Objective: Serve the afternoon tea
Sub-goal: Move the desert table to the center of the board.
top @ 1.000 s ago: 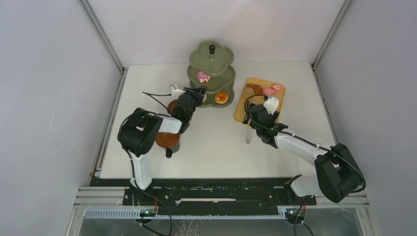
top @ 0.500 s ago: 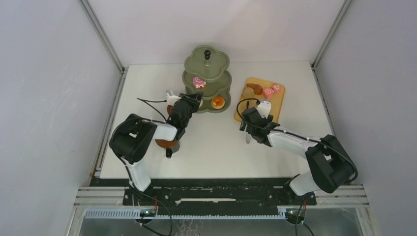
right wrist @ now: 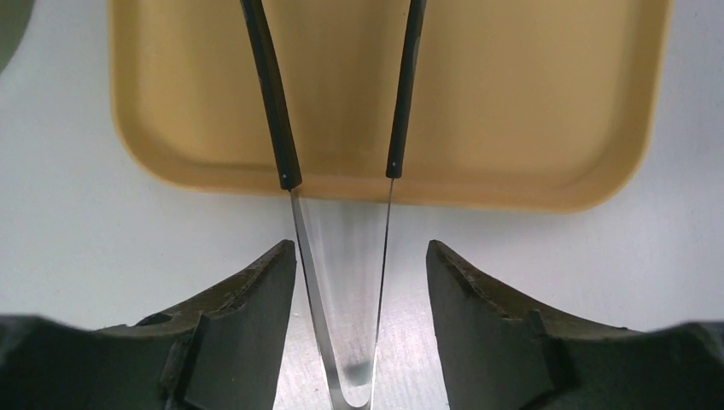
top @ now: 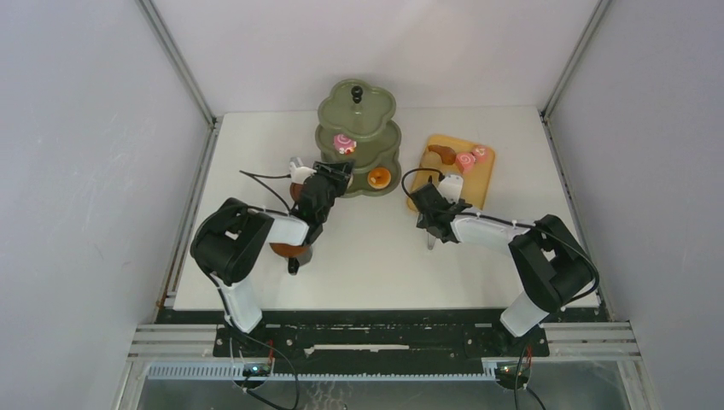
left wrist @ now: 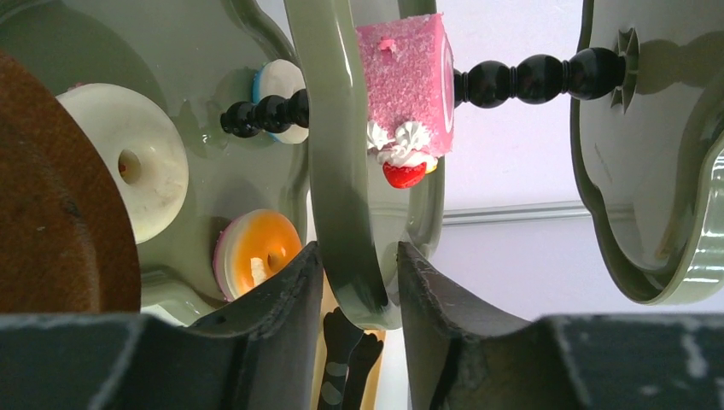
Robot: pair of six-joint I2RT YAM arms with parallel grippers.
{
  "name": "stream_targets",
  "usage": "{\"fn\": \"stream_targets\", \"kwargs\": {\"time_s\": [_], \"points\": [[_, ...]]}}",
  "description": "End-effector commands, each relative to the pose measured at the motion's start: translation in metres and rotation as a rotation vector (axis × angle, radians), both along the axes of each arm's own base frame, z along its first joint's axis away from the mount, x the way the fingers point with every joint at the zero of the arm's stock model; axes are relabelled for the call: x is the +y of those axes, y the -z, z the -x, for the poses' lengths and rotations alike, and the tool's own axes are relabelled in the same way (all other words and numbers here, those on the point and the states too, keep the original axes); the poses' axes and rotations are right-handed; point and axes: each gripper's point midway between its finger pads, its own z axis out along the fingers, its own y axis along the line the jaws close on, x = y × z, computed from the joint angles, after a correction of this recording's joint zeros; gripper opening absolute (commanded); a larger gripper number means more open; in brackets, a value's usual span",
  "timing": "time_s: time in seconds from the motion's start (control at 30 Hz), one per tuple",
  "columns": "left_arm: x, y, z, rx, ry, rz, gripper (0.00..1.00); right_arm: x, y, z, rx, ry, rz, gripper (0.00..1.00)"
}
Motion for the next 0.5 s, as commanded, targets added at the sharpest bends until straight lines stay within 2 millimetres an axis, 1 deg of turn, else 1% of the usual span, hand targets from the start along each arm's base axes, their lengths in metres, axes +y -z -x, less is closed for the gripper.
{"fn": "stream_targets", "kwargs": {"time_s": [0.0,0.07,0.27,0.37,0.47], "points": [[-0.003,-0.023,0.003,-0.066,0.012,0.005,0.44,0.003,-0.008,-0.01,-0.033,0.029,-0.003,0.62],[-0.002,-0.023,0.005,-0.064,0.014,0.002,0.48,0.004,-0.006,-0.01,-0.027,0.026,-0.005,0.57],[0.0,-0.024,0.008,-0.067,0.014,-0.007,0.56,0.005,-0.003,-0.009,-0.016,0.024,0.005,0.55],[0.002,-0.027,0.009,-0.072,0.013,-0.018,0.61,0.007,-0.009,-0.008,-0.031,0.017,0.012,0.54],[0.002,-0.03,0.011,-0.076,0.018,-0.033,0.63,0.008,-0.018,-0.006,-0.046,0.006,0.007,0.53]]}}
